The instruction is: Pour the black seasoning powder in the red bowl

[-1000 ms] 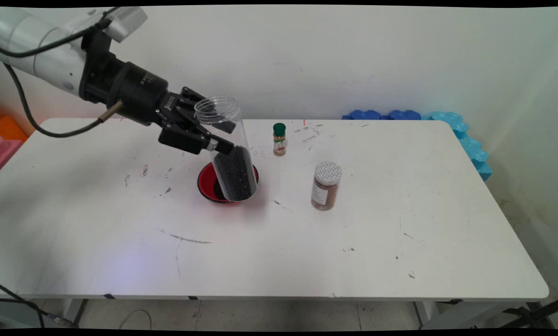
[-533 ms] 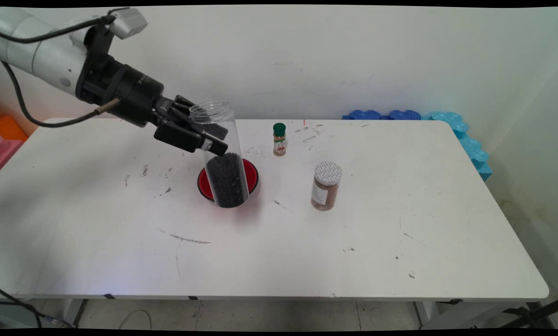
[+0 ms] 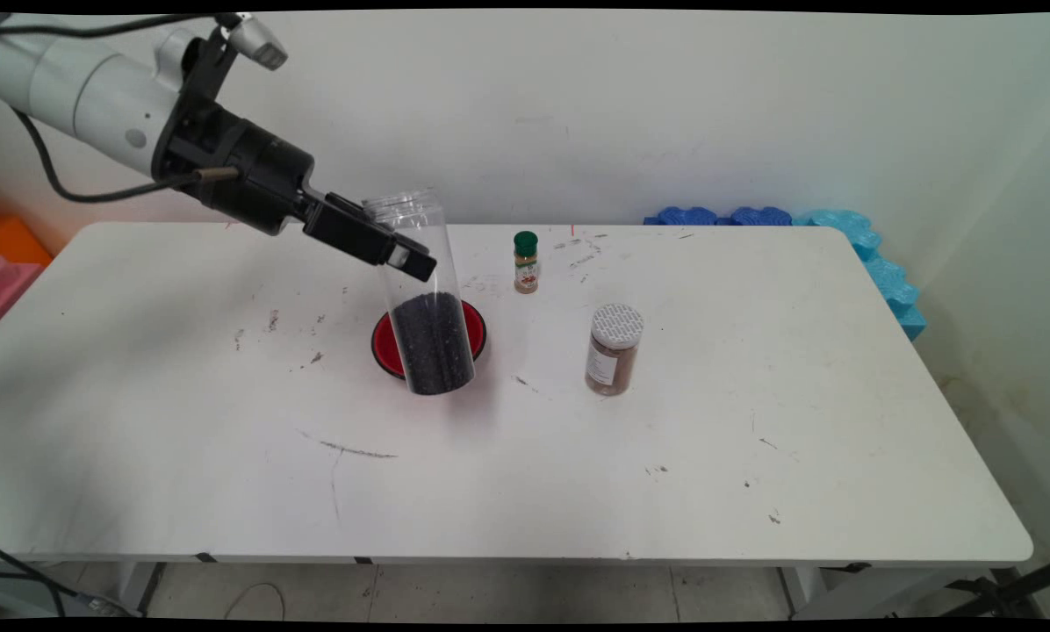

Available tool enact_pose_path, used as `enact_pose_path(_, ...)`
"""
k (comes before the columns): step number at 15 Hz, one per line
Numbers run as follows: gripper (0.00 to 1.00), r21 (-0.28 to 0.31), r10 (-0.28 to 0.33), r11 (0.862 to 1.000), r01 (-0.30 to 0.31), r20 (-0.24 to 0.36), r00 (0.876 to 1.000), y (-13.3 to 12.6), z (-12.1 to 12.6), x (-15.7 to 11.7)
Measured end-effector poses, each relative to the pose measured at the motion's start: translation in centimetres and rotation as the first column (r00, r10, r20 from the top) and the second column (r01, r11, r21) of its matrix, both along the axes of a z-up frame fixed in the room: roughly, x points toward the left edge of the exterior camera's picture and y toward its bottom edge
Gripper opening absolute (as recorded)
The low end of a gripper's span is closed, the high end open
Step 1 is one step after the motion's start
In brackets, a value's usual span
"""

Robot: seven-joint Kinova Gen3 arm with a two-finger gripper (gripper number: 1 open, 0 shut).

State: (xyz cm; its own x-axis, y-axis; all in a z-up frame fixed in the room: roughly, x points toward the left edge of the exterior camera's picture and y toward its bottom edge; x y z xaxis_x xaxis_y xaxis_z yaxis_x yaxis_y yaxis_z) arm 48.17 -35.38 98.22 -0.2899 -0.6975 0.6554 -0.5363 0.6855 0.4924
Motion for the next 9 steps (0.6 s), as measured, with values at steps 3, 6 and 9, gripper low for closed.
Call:
enact_pose_path(3, 0.0, 0.102, 0.057, 0.993, -0.054, -0.027, 0.998, -0.1, -0.3, 0.2)
enact_pose_path(6, 0.0, 0.185, 0.104, 0.978, -0.097, -0.031, 0.994, -0.1, -0.7, 0.7)
enact_pose_path(9, 0.0, 0.257, 0.146, 0.957, -0.135, -0.027, 0.989, 0.0, -1.3, 1.3)
